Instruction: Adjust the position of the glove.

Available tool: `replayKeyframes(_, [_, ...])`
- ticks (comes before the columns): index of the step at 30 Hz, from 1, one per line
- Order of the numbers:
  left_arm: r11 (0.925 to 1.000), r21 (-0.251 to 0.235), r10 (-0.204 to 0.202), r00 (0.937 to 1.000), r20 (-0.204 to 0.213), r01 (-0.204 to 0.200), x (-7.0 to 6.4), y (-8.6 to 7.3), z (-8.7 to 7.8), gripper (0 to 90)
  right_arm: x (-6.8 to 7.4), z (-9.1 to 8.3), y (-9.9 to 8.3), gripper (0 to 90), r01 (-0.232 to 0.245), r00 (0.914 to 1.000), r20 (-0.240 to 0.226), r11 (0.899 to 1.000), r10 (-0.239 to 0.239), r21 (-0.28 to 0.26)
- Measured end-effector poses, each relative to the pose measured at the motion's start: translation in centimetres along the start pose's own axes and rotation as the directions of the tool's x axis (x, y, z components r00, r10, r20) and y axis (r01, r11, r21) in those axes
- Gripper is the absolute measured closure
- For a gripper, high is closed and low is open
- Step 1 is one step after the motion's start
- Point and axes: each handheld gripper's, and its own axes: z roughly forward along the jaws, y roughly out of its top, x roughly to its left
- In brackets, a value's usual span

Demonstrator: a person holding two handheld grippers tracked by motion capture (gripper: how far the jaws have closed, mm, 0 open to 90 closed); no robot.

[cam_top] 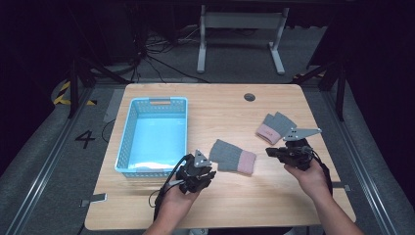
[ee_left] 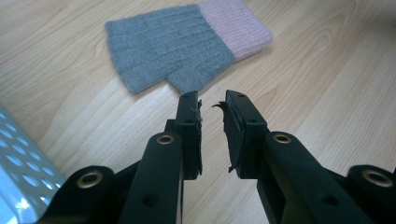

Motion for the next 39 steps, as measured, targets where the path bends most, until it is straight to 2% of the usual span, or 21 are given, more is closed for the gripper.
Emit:
replayKeyframes(5, [1.0000,0.000,-0.005,1.0000,-0.001,0.005,0.1,0.0,-0.1,80.6,0.5,0.4,0.3,89.3,0.012,0.9998,-0.018,1.000,-0.012,0.004])
replayKeyframes(7, [0.9999,-0.012,-0.009,0.9999,0.006,0.009,0.0,0.1,-0.2,86.3,0.8,0.6,0.4,89.3,0.018,0.9993,-0.031,1.000,-0.018,0.007])
replayKeyframes(8, [0.9999,-0.014,-0.001,0.9995,0.033,0.002,0.1,0.1,-0.5,87.1,1.2,0.9,0.6,89.3,0.026,0.9989,-0.041,1.000,-0.025,0.016])
replayKeyframes(10, [0.9999,-0.011,0.010,0.9989,0.046,-0.010,0.0,0.2,-0.7,89.3,1.5,1.1,0.7,89.3,0.029,0.9985,-0.047,0.999,-0.029,0.015])
replayKeyframes(17, [0.9999,0.004,0.012,0.9991,0.041,-0.012,-0.1,0.3,-0.7,89.7,2.3,1.7,1.1,89.3,0.043,0.9968,-0.068,0.999,-0.041,0.024])
replayKeyframes(23, [0.9998,0.008,0.019,0.9986,0.050,-0.019,0.0,0.2,-0.6,89.7,3.1,3.1,1.5,89.3,0.038,0.9948,-0.096,0.999,-0.035,0.035])
replayKeyframes(27, [0.9995,0.017,0.026,0.9979,0.059,-0.027,0.0,0.2,-0.5,89.6,3.8,4.8,1.4,89.3,0.049,0.9933,-0.109,0.995,-0.039,0.085])
replayKeyframes(32, [0.9990,0.021,0.039,0.9974,0.061,-0.040,0.0,0.2,-0.4,89.3,4.0,6.3,1.2,89.2,0.048,0.9929,-0.115,0.990,-0.033,0.131])
replayKeyframes(39, [0.9992,0.022,0.032,0.9976,0.061,-0.033,0.1,0.2,-0.4,88.8,4.2,7.0,0.9,89.2,0.055,0.9934,-0.109,0.986,-0.038,0.157])
